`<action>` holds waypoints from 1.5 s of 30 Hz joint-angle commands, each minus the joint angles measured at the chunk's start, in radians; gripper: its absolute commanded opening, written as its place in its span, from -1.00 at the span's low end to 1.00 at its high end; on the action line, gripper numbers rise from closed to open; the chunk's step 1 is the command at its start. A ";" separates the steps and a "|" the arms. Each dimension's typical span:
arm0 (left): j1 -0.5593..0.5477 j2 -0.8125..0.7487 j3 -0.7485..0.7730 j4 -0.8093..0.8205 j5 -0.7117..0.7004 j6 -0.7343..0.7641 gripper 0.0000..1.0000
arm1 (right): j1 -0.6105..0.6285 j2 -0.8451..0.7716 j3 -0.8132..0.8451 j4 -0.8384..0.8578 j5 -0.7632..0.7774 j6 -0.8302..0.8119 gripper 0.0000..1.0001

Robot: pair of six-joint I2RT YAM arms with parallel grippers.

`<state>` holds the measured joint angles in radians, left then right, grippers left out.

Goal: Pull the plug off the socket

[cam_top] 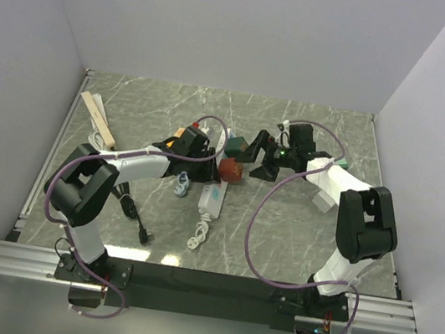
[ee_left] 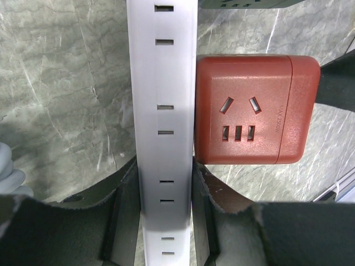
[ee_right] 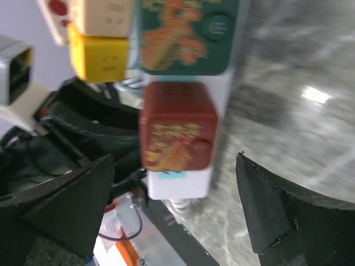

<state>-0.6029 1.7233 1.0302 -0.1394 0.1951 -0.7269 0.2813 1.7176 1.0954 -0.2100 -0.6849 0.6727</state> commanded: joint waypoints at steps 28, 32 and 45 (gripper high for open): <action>-0.017 -0.013 -0.028 -0.017 0.003 -0.003 -0.99 | 0.067 0.157 0.145 -0.026 -0.040 0.033 -1.00; -0.017 -0.019 -0.056 -0.016 -0.011 -0.002 -0.99 | -0.043 0.166 0.237 -0.126 -0.054 -0.053 -1.00; -0.015 0.021 -0.055 0.008 -0.008 -0.019 -0.99 | -0.030 0.031 -0.015 0.159 0.033 0.159 -1.00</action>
<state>-0.6380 1.7325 0.9871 0.0299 0.2131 -0.7712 0.2661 1.8645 1.1313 -0.2295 -0.8227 0.7502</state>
